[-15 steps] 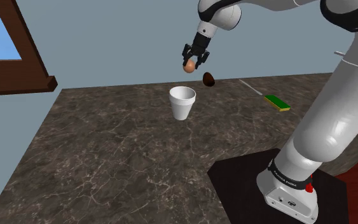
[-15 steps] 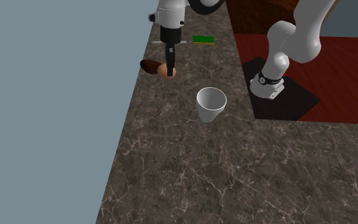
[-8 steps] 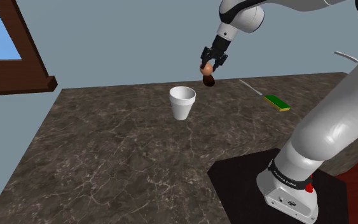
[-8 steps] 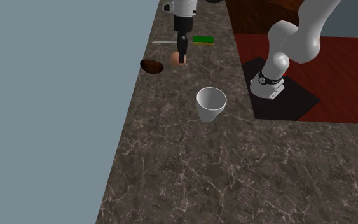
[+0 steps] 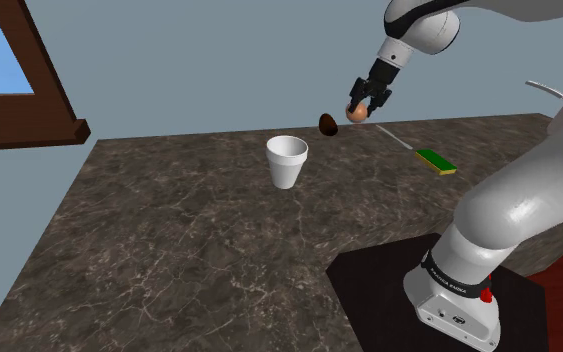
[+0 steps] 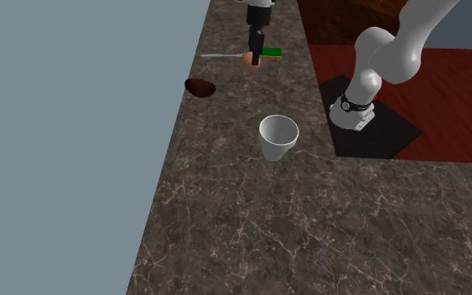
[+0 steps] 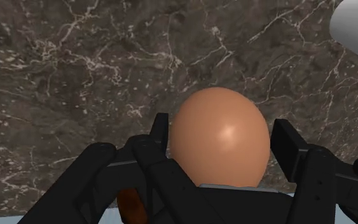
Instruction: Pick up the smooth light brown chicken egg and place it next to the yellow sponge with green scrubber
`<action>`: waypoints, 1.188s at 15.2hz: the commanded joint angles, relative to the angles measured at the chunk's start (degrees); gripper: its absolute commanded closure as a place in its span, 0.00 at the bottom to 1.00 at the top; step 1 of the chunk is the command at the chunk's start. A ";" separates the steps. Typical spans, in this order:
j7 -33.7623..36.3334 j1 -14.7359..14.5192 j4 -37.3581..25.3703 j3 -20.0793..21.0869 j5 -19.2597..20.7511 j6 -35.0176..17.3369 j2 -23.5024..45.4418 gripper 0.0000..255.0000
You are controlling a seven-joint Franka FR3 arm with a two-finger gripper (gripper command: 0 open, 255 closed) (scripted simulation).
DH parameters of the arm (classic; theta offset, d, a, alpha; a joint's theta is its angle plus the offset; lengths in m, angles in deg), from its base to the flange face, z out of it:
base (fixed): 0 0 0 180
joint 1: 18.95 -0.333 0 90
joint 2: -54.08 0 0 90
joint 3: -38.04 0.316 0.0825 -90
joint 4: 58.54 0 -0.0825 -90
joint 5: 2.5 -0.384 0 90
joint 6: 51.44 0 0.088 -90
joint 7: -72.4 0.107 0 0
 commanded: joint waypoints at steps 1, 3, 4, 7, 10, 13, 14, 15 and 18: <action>-1.95 1.40 1.42 -1.47 1.23 1.06 -2.03 1.00; -3.91 2.86 2.61 -3.00 2.54 2.16 -3.88 1.00; -4.91 3.60 3.09 -3.80 3.21 2.74 -4.73 1.00; -8.03 5.83 4.14 -6.30 5.28 4.54 -6.94 1.00; -11.35 8.04 4.55 -8.97 7.36 6.42 -8.59 1.00; -14.86 10.13 4.34 -11.81 9.38 8.30 -9.65 1.00; -16.08 10.79 4.13 -12.80 10.03 8.92 -9.86 1.00; -17.31 11.42 3.86 -13.81 10.66 9.54 -10.01 1.00; -21.16 13.10 2.63 -16.99 12.43 11.32 -10.01 1.00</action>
